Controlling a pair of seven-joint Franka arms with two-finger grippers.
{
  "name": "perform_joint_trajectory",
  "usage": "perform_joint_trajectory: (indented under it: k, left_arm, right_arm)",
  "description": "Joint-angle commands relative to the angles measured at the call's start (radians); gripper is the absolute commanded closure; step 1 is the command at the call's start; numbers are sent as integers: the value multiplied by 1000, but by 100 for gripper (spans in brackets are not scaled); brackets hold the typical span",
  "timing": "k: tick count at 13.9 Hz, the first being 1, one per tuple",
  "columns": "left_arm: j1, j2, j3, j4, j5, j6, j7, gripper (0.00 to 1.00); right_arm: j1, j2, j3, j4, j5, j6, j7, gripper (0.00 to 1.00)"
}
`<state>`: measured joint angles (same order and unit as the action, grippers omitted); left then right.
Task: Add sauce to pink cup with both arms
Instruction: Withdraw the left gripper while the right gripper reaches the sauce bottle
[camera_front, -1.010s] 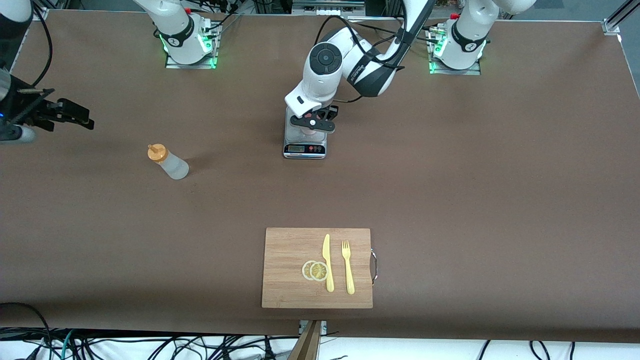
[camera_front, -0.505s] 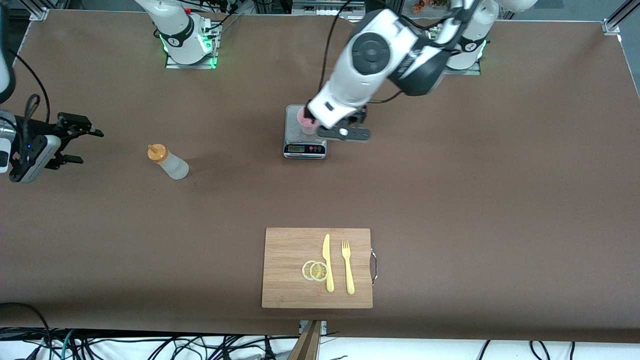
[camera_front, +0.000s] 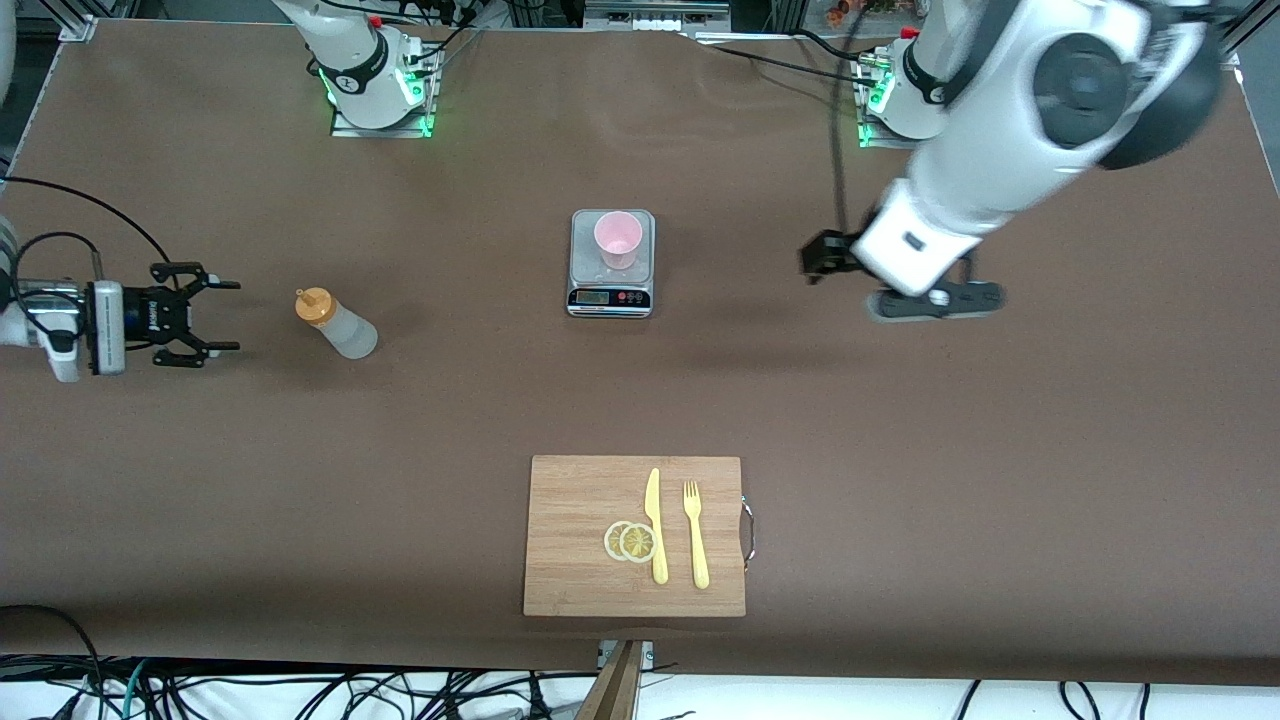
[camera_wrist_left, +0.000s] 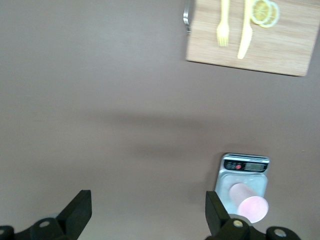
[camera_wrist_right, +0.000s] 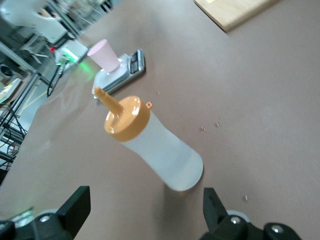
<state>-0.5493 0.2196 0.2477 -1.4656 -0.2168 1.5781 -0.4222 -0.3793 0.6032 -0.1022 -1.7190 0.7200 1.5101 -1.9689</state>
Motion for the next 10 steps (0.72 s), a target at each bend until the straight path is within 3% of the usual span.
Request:
perform_joint_trajectory:
  k: [1,5,10]
  left_arm:
    - [138,-15,-18,59,17,-116,158,0]
    - [261,-72,-24,59,141,-199,359,0]
    - [439,-78,-110,51,177,-233,502,0]
  right_arm:
    - [-9,81,15,22,93,-34,-231,0]
    - [-23,193,25,22,208,-90,-448,0]
    - [-20,254,91,19,219,-111,-545,0]
